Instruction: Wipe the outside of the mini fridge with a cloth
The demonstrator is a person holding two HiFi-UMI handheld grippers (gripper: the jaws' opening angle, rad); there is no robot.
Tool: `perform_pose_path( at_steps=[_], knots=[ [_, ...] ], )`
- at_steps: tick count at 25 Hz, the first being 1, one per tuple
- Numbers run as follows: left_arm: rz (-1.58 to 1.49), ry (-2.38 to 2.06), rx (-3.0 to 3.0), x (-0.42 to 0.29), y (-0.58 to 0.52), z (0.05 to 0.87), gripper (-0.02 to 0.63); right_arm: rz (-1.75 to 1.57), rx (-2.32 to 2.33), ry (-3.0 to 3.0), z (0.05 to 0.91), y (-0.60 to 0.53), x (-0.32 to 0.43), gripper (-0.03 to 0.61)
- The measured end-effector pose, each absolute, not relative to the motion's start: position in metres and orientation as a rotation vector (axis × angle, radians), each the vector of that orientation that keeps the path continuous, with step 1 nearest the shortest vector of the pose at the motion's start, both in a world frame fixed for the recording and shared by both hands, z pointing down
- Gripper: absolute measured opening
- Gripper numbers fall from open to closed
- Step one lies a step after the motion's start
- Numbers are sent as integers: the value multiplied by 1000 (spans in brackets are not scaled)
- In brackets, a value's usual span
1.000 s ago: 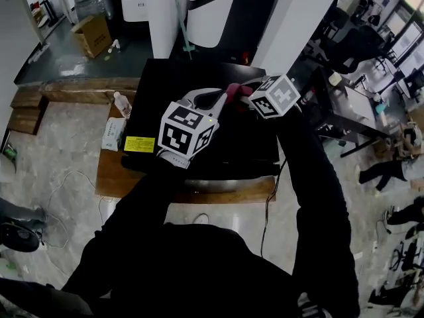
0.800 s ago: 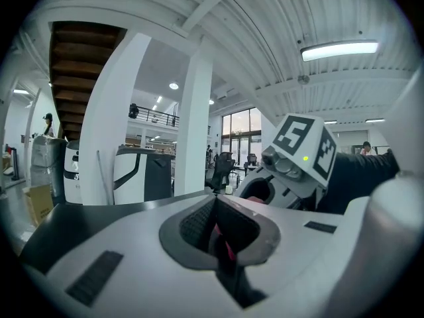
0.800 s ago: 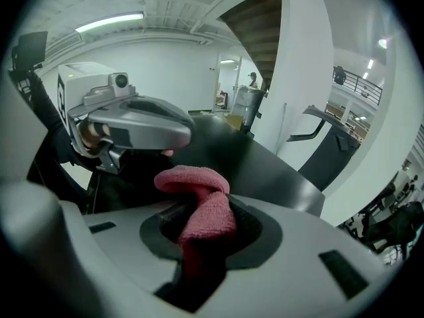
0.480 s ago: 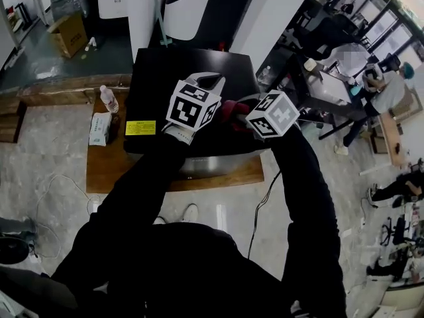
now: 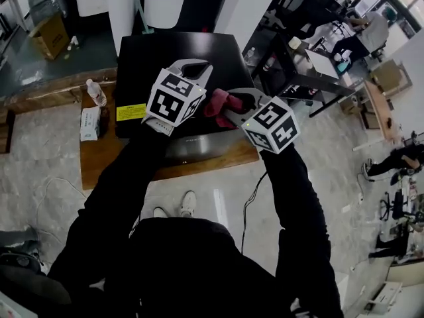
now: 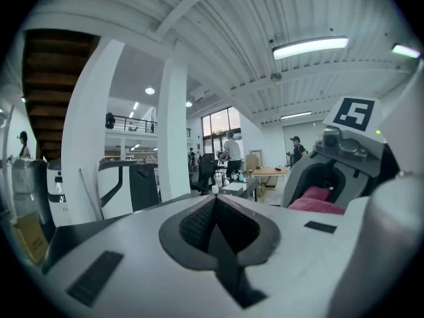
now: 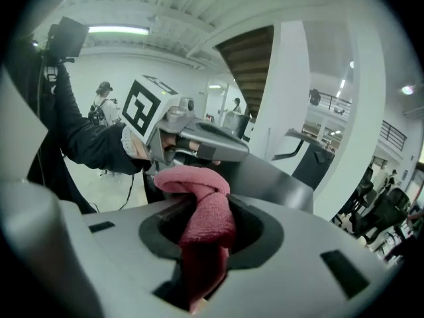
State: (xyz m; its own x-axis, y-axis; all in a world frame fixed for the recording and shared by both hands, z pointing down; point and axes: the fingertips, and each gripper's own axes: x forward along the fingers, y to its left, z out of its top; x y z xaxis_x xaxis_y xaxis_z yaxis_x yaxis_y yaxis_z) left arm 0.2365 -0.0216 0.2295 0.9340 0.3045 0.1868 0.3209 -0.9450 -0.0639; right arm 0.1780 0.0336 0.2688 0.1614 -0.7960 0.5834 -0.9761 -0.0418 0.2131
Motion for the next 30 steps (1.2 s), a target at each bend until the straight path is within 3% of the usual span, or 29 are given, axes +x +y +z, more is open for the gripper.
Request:
perform_pose_path(
  at_steps=[9, 16, 20, 30],
  knots=[
    [-46, -505, -3058, 83, -44, 207, 6, -33, 1963, -1737, 238, -5, 65, 129],
    [-7, -271, -3091, -18, -92, 252, 6, -385, 1805, -1663, 285, -56, -24, 129],
    [0, -130, -3176, -48, -119, 294, 6, -583, 1644, -1490, 330, -89, -42, 129],
    [-74, -74, -3195, -52, -130, 373, 6, -638, 1563, -1316, 411, -111, -23, 127]
  ],
)
